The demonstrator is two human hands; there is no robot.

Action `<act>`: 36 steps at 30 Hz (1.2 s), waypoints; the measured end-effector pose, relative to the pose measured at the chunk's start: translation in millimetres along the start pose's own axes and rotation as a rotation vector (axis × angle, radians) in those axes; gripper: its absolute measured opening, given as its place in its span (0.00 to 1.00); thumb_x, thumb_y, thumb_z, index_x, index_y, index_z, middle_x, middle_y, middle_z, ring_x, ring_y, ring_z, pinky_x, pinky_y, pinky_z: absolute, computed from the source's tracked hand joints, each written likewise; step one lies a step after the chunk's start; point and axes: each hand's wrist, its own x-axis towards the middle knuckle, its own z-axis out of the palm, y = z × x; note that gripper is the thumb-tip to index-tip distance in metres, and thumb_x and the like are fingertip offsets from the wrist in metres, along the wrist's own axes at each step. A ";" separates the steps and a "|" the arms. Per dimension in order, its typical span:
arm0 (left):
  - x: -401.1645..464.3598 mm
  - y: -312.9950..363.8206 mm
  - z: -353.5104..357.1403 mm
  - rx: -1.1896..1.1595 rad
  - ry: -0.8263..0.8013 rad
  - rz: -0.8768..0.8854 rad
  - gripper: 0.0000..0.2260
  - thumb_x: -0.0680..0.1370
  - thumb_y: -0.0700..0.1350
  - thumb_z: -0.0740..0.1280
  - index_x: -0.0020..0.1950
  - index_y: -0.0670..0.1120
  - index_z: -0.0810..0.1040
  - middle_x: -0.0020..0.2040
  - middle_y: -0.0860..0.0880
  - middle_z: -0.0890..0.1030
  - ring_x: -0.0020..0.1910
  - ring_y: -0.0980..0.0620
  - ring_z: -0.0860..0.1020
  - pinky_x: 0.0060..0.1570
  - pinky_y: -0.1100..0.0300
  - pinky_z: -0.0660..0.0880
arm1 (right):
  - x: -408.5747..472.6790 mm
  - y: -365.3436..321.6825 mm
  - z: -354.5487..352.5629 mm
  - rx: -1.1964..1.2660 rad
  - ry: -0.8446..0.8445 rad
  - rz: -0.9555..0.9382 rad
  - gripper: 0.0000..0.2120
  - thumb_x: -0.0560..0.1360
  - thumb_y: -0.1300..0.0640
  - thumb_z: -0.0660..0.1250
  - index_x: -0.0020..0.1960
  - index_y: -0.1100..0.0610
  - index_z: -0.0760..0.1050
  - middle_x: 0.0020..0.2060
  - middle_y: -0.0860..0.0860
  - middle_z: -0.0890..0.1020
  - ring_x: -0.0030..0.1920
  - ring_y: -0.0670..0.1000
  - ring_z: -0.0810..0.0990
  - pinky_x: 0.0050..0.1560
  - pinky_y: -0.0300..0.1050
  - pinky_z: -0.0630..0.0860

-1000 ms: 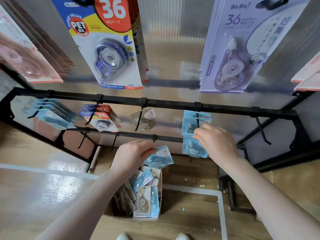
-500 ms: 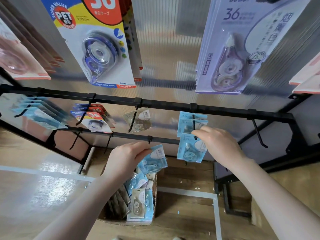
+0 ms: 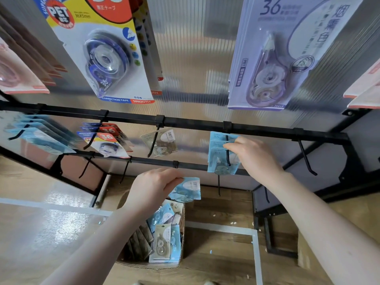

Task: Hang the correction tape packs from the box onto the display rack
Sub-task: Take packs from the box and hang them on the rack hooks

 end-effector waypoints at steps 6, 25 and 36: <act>7.0 2.9 1.3 -0.003 0.004 0.022 0.13 0.75 0.52 0.58 0.46 0.50 0.81 0.36 0.55 0.82 0.32 0.55 0.79 0.26 0.60 0.76 | 3.8 4.0 5.4 0.014 0.114 -0.035 0.17 0.70 0.65 0.71 0.59 0.60 0.78 0.49 0.61 0.81 0.46 0.61 0.79 0.39 0.52 0.77; 55.3 43.2 25.8 -0.110 0.013 0.216 0.15 0.77 0.51 0.59 0.48 0.45 0.82 0.43 0.49 0.84 0.38 0.50 0.81 0.26 0.57 0.77 | -41.7 55.7 28.5 0.027 0.435 -0.010 0.12 0.65 0.71 0.72 0.48 0.65 0.81 0.38 0.58 0.81 0.34 0.57 0.80 0.28 0.48 0.79; 74.3 58.9 56.0 -0.107 0.010 0.173 0.14 0.77 0.52 0.58 0.48 0.49 0.82 0.39 0.52 0.82 0.33 0.50 0.79 0.24 0.56 0.75 | -58.8 73.9 39.7 0.032 0.430 0.027 0.12 0.65 0.71 0.73 0.48 0.64 0.81 0.38 0.57 0.81 0.35 0.55 0.81 0.32 0.45 0.79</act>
